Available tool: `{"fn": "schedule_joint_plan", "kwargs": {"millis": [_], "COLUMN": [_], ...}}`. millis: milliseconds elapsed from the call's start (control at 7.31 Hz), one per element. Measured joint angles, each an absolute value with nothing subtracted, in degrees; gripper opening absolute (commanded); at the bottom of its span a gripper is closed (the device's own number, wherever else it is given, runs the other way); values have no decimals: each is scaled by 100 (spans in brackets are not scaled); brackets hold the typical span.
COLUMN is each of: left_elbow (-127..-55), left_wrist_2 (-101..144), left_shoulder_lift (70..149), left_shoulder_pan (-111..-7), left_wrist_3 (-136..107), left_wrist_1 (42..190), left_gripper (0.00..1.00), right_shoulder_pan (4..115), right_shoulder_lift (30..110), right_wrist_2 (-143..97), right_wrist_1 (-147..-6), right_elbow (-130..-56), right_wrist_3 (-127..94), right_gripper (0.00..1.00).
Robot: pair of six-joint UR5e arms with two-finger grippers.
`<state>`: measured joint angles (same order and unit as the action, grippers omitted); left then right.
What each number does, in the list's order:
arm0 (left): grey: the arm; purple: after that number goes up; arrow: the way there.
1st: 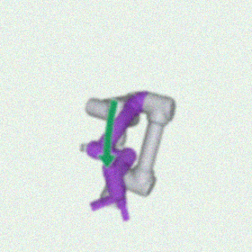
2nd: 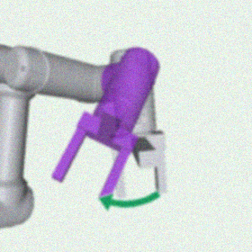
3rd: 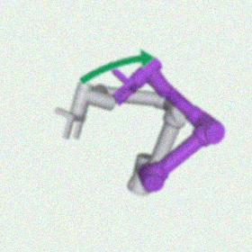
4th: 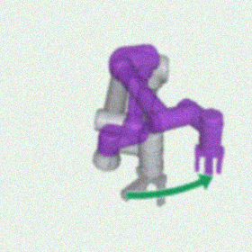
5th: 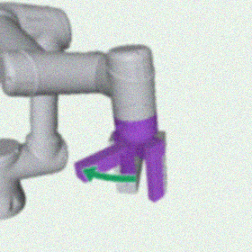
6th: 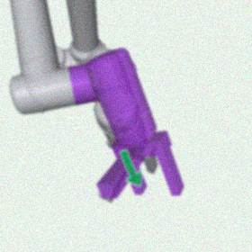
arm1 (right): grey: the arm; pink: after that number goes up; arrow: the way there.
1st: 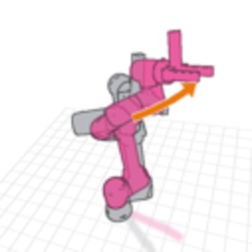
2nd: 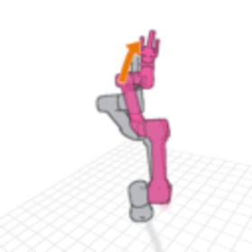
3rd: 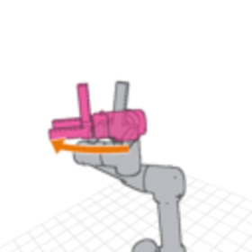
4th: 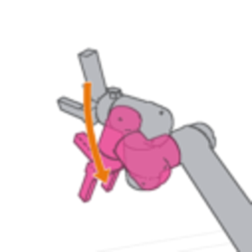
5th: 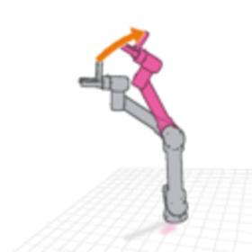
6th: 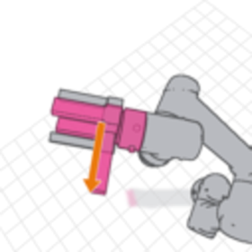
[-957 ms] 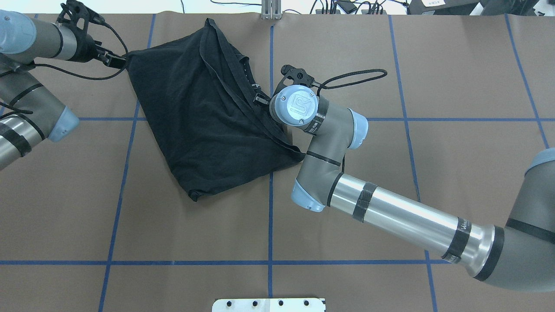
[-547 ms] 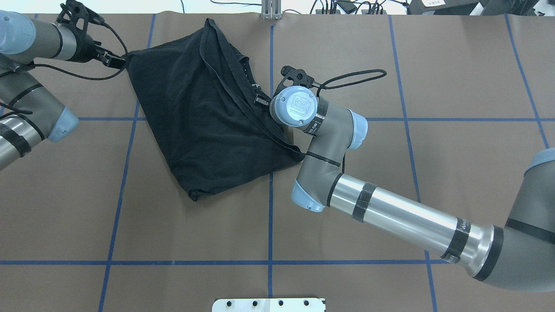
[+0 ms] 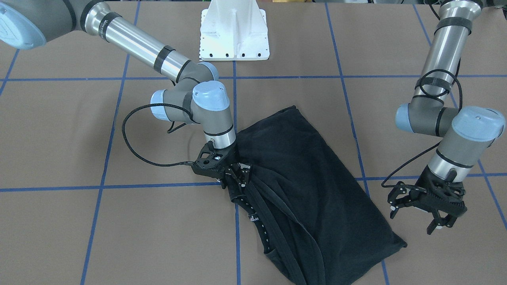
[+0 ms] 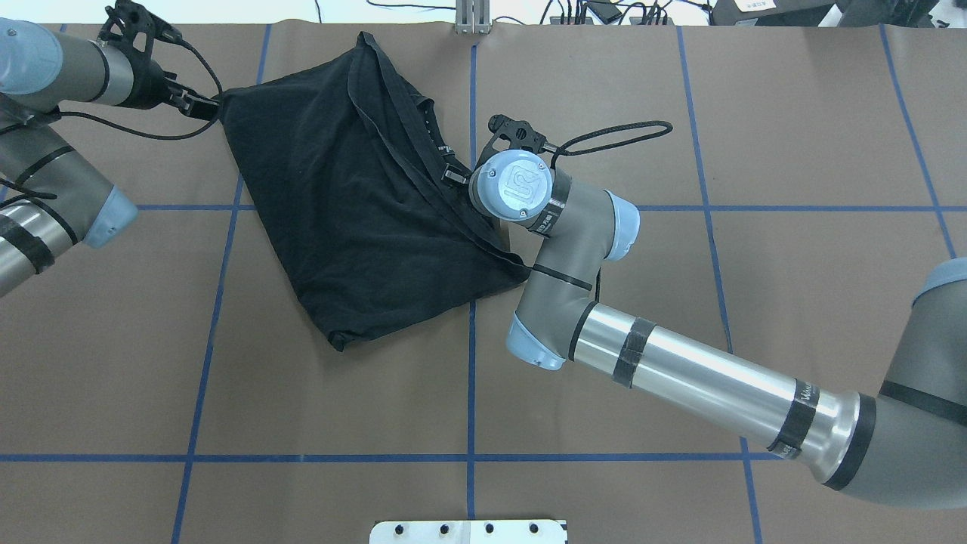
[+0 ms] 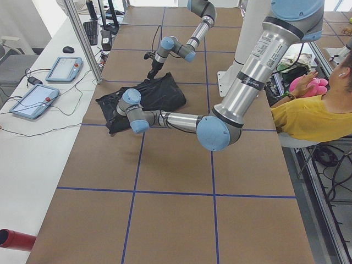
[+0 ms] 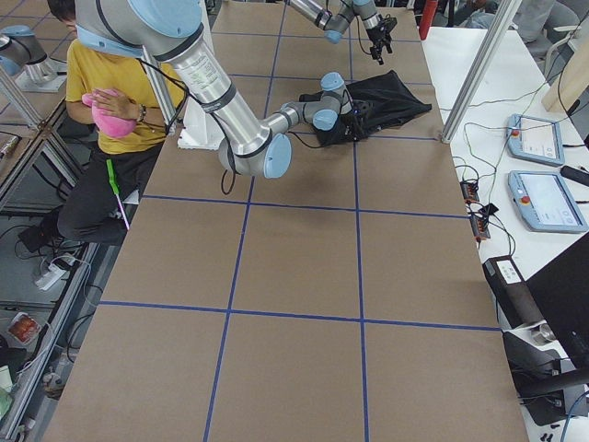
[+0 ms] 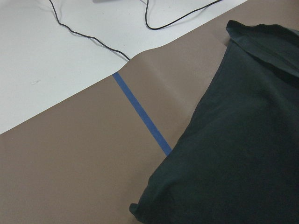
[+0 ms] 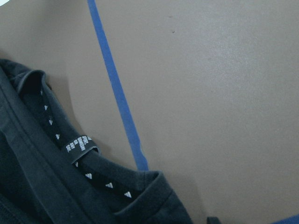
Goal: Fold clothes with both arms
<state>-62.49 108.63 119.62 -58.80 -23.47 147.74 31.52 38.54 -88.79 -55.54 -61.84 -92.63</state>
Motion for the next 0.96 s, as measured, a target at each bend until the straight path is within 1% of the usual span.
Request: {"fn": "schedule_joint_plan", "kwargs": {"millis": [684,957], "left_elbow": [-6256,-6253], "left_wrist_2": [10863,10863], "left_shoulder_lift": [11962,11962], "left_shoulder_pan": [-5880,-5880], "left_wrist_3": [-2347,-2347], "left_wrist_1": [14775,14775], "left_gripper": [100,100], "right_shoulder_pan": [3164,3169], "right_shoulder_lift": [3815,3849], "right_wrist_2": [-8912,-8947], "right_wrist_1": [-5574,-5682], "right_elbow": [-6256,-6496], "right_wrist_3": [-9241,-9239], "right_gripper": [0,0]}}
